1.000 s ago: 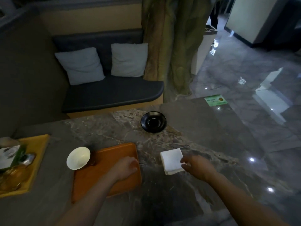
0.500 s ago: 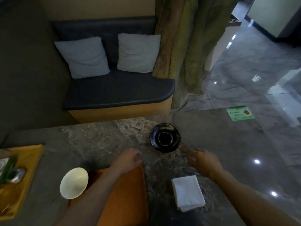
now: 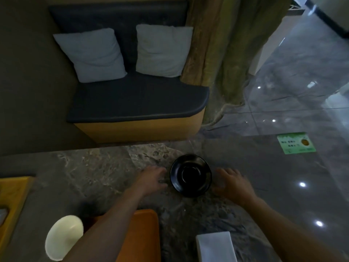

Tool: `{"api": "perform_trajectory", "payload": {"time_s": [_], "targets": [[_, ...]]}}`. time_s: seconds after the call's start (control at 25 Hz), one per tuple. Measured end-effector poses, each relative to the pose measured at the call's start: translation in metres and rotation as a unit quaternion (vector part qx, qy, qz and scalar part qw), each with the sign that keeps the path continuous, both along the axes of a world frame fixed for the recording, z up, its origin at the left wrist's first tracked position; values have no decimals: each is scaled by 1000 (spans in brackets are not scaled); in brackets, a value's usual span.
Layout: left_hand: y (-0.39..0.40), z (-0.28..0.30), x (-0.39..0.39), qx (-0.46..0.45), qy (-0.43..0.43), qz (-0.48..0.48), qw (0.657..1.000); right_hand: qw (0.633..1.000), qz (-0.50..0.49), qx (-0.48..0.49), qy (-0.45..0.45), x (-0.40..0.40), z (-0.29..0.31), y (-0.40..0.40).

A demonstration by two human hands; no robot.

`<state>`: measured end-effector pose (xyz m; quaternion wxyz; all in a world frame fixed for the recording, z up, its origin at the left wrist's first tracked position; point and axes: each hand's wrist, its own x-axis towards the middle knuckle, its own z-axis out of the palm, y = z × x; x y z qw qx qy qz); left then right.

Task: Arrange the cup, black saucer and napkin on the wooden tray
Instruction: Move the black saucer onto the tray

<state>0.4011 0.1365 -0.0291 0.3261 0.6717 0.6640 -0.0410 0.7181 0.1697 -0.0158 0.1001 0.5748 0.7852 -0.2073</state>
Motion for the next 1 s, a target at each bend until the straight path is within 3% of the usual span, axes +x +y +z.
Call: {"api": "perform_trajectory", "payload": {"time_s": [0.52, 1.0], "targets": [[-4, -42, 7, 34, -27, 5, 999, 997, 5, -35, 66, -6, -60, 7], [-9, -45, 20, 37, -10, 25, 999, 995, -11, -56, 78, -13, -62, 3]]}}
